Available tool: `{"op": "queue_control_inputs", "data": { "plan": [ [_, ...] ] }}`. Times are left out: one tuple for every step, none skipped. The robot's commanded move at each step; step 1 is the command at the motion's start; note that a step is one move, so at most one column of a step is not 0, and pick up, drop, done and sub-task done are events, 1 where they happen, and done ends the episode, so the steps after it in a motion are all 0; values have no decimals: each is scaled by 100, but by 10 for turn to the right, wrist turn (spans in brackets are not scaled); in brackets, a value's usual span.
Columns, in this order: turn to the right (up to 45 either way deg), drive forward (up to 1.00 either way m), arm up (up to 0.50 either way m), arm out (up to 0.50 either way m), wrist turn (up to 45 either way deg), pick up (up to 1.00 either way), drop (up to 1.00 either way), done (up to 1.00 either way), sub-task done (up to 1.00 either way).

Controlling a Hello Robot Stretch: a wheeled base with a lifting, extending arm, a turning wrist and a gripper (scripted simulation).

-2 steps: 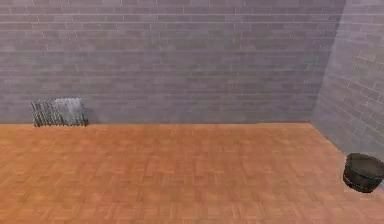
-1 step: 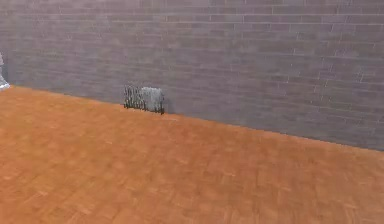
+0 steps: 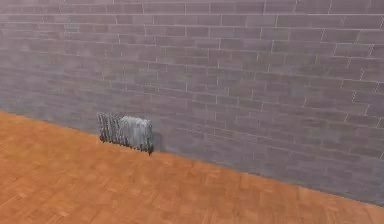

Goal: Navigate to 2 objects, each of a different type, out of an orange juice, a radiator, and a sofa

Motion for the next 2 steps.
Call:
{"op": "queue_control_inputs", "data": {
  "plan": [
    [0,100,0,0,0,0,0,0,0],
    [-360,0,0,0,0,0,0,0,0]
  ]
}}
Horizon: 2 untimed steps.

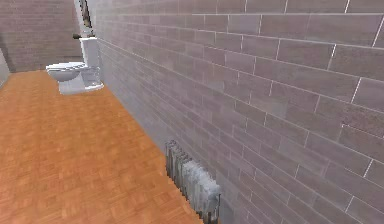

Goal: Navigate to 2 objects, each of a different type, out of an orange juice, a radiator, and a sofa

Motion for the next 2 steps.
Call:
{"op": "queue_control_inputs", "data": {
  "plan": [
    [0,0,0,0,0,0,0,0,100],
    [-450,0,0,0,0,0,0,0,0]
  ]
}}
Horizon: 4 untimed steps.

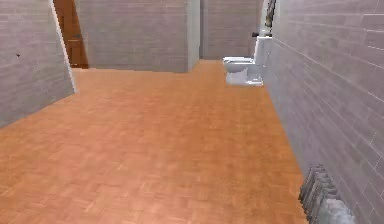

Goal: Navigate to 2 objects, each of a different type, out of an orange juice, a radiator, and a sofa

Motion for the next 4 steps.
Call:
{"op": "queue_control_inputs", "data": {
  "plan": [
    [-240,0,0,0,0,0,0,0,0],
    [0,100,0,0,0,0,0,0,0],
    [0,100,0,0,0,0,0,0,0],
    [0,100,0,0,0,0,0,0,0]
  ]
}}
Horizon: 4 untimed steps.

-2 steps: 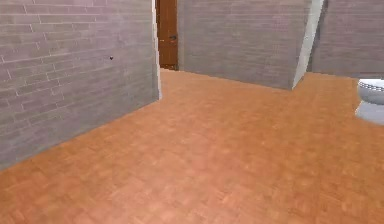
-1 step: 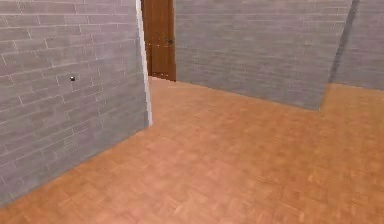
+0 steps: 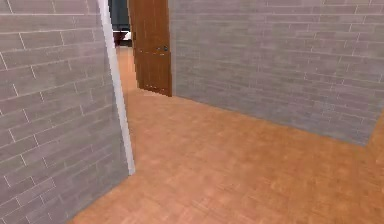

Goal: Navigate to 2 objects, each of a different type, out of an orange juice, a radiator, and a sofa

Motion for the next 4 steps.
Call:
{"op": "queue_control_inputs", "data": {
  "plan": [
    [0,100,0,0,0,0,0,0,0],
    [-60,0,0,0,0,0,0,0,0],
    [0,50,0,0,0,0,0,0,0],
    [-270,0,0,0,0,0,0,0,0]
  ]
}}
